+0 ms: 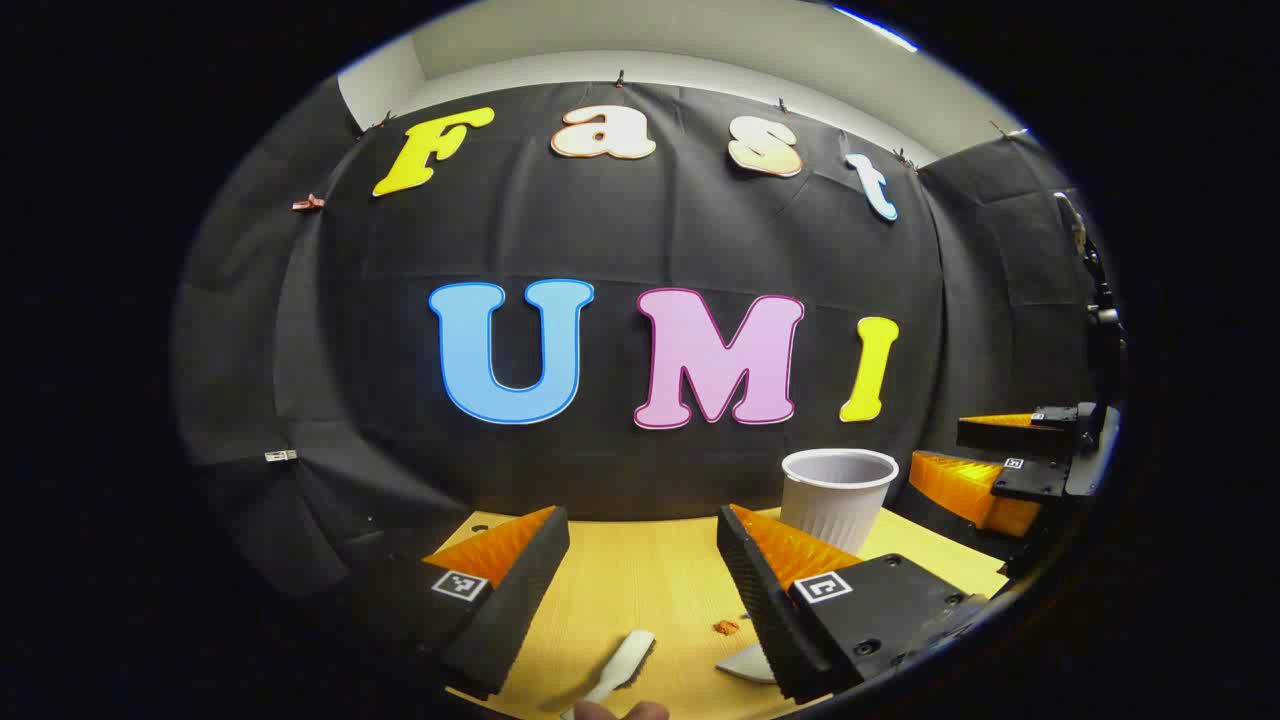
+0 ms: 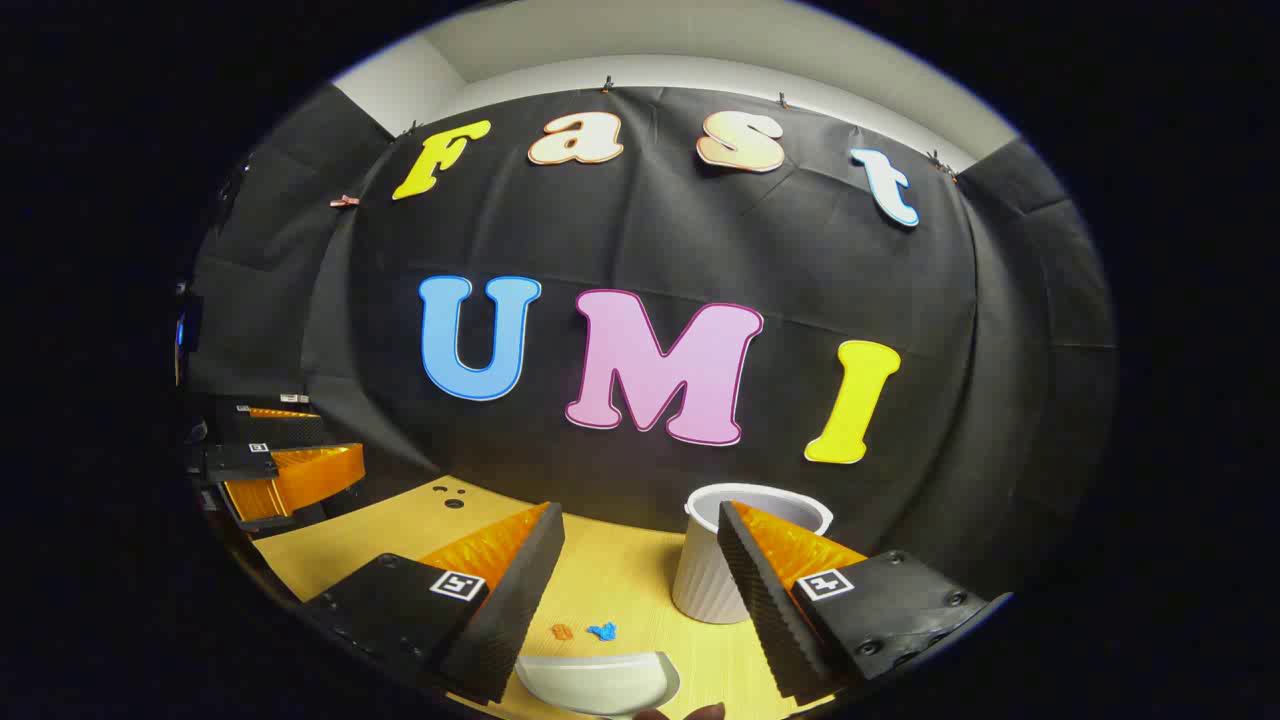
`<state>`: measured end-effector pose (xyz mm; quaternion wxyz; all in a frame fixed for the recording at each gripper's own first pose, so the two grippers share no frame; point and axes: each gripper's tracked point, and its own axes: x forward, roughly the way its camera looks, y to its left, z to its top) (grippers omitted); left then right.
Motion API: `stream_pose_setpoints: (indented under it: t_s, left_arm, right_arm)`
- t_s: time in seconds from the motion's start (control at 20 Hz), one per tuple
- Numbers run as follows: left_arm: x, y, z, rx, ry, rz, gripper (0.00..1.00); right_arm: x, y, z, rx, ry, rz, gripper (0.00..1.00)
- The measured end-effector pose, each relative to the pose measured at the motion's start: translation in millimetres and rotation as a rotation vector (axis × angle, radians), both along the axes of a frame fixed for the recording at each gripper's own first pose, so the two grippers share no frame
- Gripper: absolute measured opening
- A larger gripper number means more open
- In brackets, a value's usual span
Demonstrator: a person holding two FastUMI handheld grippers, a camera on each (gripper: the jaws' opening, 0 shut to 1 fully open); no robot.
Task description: Pick up the small broom and dustpan from the desktop, sweep the trash into the dustpan with the broom, and then empty the trash into the garbage bin.
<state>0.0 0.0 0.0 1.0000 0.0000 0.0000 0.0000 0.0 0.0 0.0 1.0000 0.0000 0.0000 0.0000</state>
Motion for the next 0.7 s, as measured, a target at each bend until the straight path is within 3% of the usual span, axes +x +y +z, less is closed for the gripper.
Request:
stream_pose_setpoints:
  t_s: [0.7]
  left_arm:
    - [-13, 10, -4, 0.006, 0.005, -0.011, 0.95]
  right_arm:
    - [-15, 15, -4, -0.018, 0.028, 0.036, 0.96]
